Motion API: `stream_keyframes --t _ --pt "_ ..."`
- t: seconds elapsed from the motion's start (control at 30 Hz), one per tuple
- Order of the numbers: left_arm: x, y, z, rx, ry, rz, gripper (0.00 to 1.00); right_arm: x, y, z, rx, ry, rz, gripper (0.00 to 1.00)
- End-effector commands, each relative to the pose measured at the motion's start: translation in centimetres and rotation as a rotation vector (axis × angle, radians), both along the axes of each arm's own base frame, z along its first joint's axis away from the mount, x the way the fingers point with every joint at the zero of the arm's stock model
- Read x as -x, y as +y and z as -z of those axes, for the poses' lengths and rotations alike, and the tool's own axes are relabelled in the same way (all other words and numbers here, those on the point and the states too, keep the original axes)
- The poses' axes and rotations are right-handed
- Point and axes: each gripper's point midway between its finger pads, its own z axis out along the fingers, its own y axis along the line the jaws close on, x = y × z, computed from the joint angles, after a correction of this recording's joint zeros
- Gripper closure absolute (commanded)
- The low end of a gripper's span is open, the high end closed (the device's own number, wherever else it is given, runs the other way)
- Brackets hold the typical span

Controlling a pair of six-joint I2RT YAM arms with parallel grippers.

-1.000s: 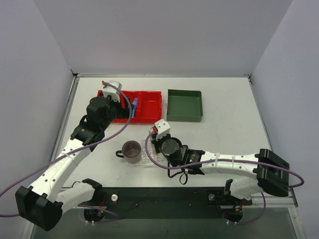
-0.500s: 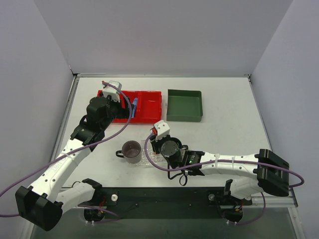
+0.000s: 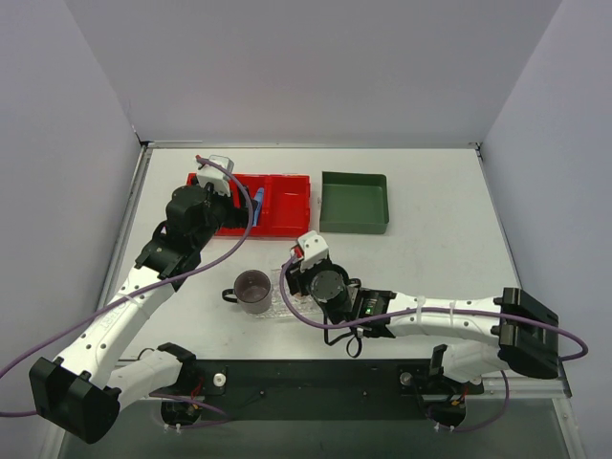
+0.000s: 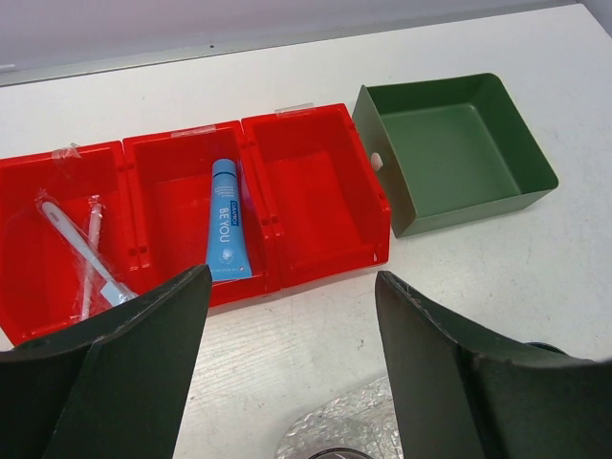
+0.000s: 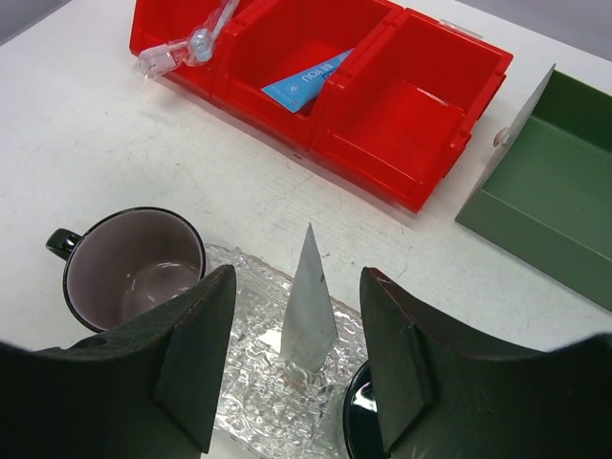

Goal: Prepare toiletry sets of a toothbrush and toothpaste on the tray

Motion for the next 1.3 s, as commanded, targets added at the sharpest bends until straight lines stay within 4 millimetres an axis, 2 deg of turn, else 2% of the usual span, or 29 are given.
stream_keyframes --t 0.0,0.2,0.5,0.73,0.83,0.9,0.93,1.0,1.03,1.1,1.13,1.17,1.2,1.23,1.27 --pt "-0.3 -0.2 -1.5 0.024 -0.046 0.006 0.20 -0.1 -0.3 -2.9 -0.094 -0.016 0.031 0.49" --pt "-0.1 -0.7 -1.9 0.025 -0.059 0.037 0.20 -0.2 -0.4 -3.1 -0.119 0.012 0.011 0.44" --pt "-0.2 -0.7 -1.9 0.029 -0.059 0.036 0.20 0.1 -1.3 -4.8 -0.162 0.014 -0.028 0.40" --pt "-1.0 0.9 -1.8 0.045 -0.051 -0.004 0.20 -0.1 -3.5 -6.8 -0.209 0.093 -0.076 0.41" --pt "-1.6 1.1 -1.2 0.050 -0.024 0.003 0.20 -0.5 -4.9 -7.2 -0.224 0.171 -0.091 0.44" --pt "-2.2 0.9 -0.1 0.042 0.013 0.019 0.20 -0.5 -5.6 -7.3 -0.205 0.201 -0.089 0.45" --pt "-2.8 1.1 1.2 0.029 0.052 0.011 0.20 -0.6 -6.5 -7.2 -0.180 0.224 -0.072 0.46" --pt "-3.4 1.2 1.8 0.006 0.080 0.015 0.21 -0.6 -7.3 -7.4 -0.166 0.236 -0.062 0.48" --pt "-3.9 1.5 3.2 -0.012 0.128 0.003 0.22 -0.3 -8.4 -6.7 -0.134 0.262 -0.042 0.49" --pt "-4.7 1.7 3.7 -0.027 0.145 -0.003 0.27 -0.2 -9.2 -6.7 -0.132 0.268 -0.030 0.50" --pt "-5.2 1.6 4.7 -0.038 0.171 0.005 0.31 0.1 -9.9 -7.0 -0.142 0.263 -0.024 0.50" --pt "-5.5 1.4 5.0 -0.057 0.179 0.019 0.32 0.0 -10.5 -6.6 -0.147 0.271 -0.011 0.50" --pt "-6.2 1.3 4.3 -0.063 0.170 0.023 0.33 0.1 -10.9 -6.5 -0.152 0.275 -0.008 0.50" --pt "-6.6 1.1 6.1 -0.082 0.227 0.031 0.36 0.2 -11.4 -6.8 -0.172 0.268 -0.006 0.50" --pt "-6.9 1.0 6.4 -0.093 0.243 0.037 0.38 0.0 -12.0 -6.9 -0.185 0.268 0.012 0.50"
